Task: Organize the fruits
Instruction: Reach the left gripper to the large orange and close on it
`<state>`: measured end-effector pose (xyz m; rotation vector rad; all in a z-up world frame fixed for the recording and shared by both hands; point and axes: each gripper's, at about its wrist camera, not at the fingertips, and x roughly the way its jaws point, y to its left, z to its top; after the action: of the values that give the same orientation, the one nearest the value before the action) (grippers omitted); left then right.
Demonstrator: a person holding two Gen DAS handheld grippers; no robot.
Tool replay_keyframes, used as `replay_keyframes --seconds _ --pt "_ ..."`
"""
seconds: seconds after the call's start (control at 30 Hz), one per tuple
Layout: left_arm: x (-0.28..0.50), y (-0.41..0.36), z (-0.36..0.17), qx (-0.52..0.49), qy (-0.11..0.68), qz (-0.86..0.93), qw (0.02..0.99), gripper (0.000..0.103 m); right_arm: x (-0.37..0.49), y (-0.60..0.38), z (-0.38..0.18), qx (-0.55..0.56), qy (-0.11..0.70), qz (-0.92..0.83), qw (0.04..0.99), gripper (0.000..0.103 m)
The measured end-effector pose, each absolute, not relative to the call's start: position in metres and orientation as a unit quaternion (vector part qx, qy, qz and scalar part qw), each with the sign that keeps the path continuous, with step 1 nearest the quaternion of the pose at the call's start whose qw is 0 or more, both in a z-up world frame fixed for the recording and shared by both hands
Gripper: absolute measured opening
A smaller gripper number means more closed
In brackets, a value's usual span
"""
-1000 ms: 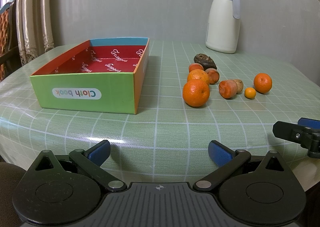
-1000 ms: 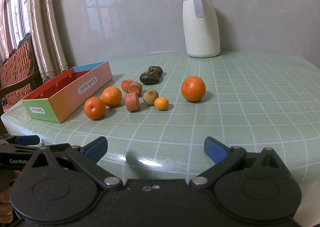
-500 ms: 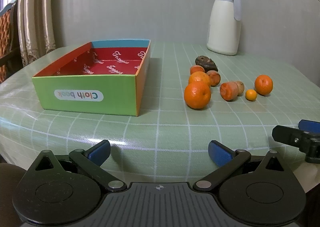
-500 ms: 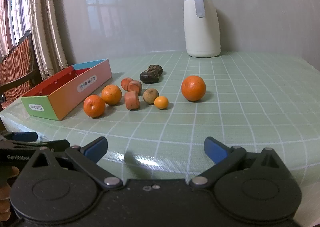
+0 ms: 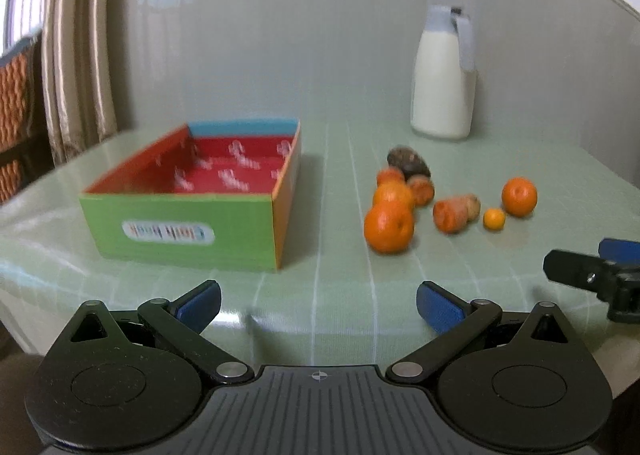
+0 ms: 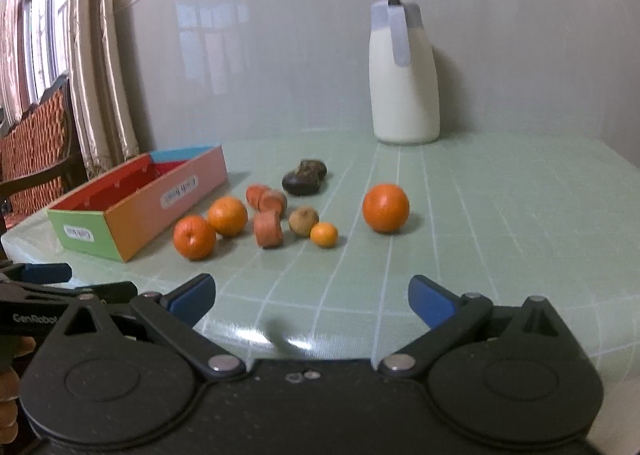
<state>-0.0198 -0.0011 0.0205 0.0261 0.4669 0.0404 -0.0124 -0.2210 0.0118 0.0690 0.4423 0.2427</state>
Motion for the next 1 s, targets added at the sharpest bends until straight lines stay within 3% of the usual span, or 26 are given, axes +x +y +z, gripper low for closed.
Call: replay_keyframes --seconds 0.1,0.57,1.0 --pt "-0.025 -0.002 0.028 0.020 0.208 0.023 0.978 0.103 -0.012 -0.221 0.013 0.034 0.216 0.119 0.968 0.103" --pt "-0.016 -0.007 0.037 0.033 0.235 0.012 0.971 0.103 -0.010 -0.223 0.017 0.051 0.209 0.113 0.970 0.103" --pt "0.003 -0.026 0.039 0.074 0.230 -0.022 0.970 0.103 0.004 -0.257 0.021 0.125 0.214 0.054 0.967 0.103"
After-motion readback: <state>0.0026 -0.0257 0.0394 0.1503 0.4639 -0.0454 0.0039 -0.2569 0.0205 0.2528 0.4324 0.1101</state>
